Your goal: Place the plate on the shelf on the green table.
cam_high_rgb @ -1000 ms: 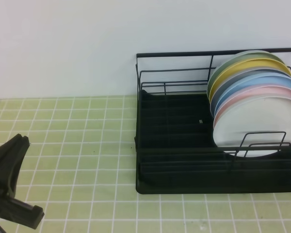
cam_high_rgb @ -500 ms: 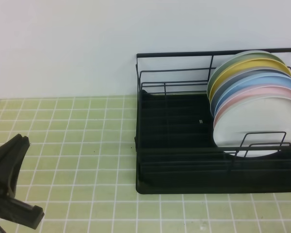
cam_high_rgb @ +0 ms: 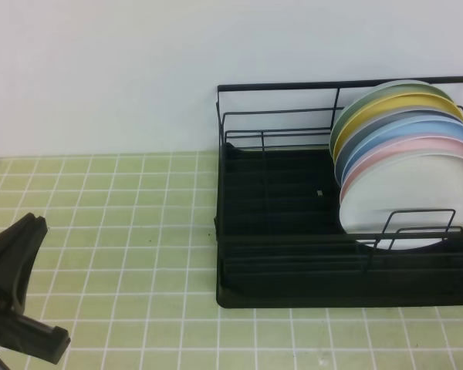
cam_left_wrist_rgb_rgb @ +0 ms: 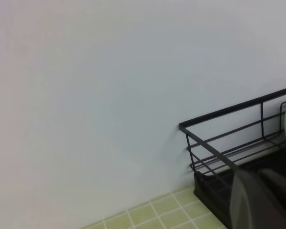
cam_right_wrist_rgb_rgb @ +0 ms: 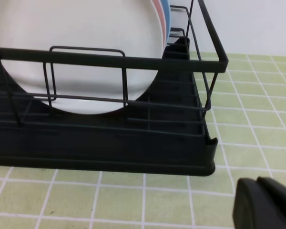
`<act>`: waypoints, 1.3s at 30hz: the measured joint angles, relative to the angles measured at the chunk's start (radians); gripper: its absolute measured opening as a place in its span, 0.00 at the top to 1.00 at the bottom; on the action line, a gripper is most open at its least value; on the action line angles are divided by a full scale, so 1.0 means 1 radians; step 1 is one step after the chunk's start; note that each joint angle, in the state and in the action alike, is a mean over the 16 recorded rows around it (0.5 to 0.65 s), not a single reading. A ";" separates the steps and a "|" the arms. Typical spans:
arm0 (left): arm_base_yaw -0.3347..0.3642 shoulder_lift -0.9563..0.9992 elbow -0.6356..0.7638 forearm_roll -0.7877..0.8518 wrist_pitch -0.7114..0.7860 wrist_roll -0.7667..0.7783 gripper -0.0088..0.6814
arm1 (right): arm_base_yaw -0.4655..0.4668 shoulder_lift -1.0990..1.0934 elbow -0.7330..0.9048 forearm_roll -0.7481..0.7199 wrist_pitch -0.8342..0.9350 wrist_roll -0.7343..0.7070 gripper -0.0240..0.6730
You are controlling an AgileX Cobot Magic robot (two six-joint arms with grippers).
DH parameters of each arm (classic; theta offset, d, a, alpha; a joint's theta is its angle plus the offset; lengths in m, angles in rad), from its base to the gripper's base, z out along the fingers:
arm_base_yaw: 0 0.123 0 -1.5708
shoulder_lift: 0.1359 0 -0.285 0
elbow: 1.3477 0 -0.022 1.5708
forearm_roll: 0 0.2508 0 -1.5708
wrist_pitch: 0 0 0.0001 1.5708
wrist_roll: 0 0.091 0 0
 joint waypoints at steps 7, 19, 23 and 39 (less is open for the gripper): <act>0.000 0.000 0.000 0.000 0.000 0.000 0.99 | 0.000 0.000 -0.004 0.002 0.002 0.000 0.97; 0.000 0.000 0.007 -0.012 -0.010 0.005 0.99 | 0.000 0.000 -0.009 0.003 0.003 0.000 0.97; 0.000 0.001 0.028 -0.023 -0.058 -0.008 0.99 | 0.000 0.000 -0.004 0.002 0.003 0.000 0.97; 0.000 -0.044 0.249 0.049 -0.671 -0.211 0.99 | 0.000 0.000 -0.007 0.003 0.003 -0.001 0.97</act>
